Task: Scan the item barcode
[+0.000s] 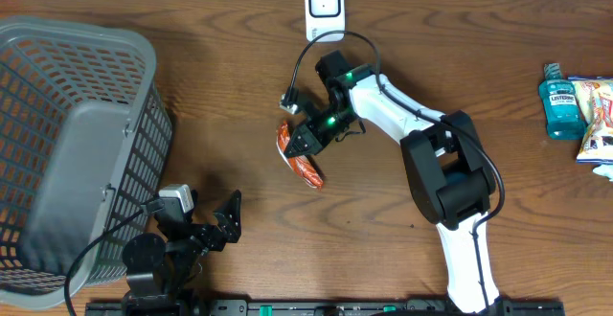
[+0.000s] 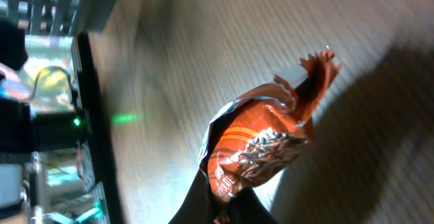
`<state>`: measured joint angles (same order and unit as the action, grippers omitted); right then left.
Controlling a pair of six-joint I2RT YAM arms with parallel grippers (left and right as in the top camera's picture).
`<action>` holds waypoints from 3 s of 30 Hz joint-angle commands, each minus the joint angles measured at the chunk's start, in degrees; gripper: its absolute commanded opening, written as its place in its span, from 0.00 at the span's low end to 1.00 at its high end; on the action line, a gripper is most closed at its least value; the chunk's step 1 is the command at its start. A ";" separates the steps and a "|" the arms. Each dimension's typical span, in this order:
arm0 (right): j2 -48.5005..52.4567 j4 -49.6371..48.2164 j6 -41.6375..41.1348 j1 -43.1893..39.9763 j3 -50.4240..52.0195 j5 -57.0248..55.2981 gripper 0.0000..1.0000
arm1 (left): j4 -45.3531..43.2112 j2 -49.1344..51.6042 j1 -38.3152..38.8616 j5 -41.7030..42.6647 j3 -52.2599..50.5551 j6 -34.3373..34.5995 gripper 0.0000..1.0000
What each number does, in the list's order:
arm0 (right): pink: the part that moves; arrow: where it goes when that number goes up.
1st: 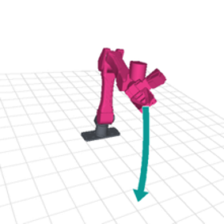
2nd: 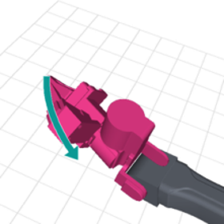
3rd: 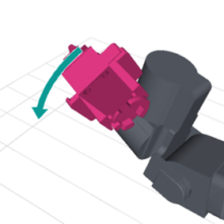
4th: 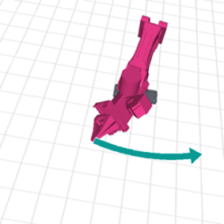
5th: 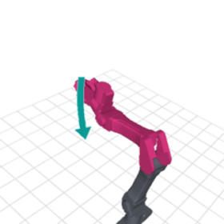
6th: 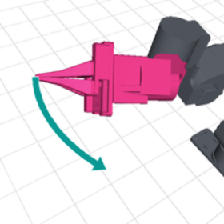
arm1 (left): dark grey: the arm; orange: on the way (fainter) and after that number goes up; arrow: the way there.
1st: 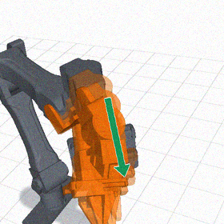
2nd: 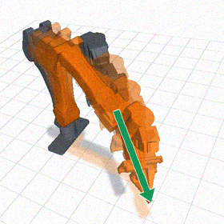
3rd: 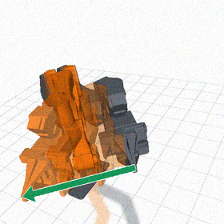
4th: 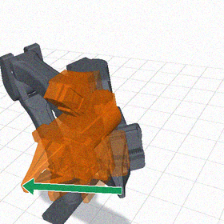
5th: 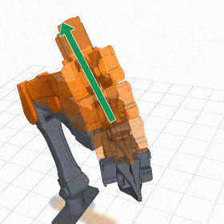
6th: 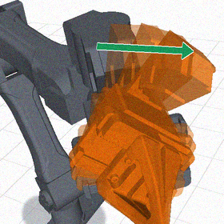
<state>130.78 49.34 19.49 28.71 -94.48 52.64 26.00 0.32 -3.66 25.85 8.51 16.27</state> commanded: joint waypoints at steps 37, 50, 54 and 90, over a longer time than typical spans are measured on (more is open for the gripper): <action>0.59 -0.42 -5.95 0.24 -0.46 -20.61 0.71 | 1.18 -0.09 -0.28 0.70 -0.81 -0.52 0.99; 1.22 0.59 -0.92 -0.70 3.06 -21.03 0.70 | 1.18 -0.09 -0.28 0.70 -0.81 -0.55 0.99; 3.30 0.35 -0.59 -0.70 3.56 -21.03 0.64 | 1.18 -0.09 -0.28 0.70 -0.81 -0.52 0.99; 6.91 1.22 -32.74 -9.20 -2.38 -7.21 0.01 | 1.18 -0.09 -0.28 0.70 -0.81 -0.52 0.99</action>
<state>135.41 50.17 -8.60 21.04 -97.56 44.34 26.00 0.32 -3.66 25.85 8.51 16.27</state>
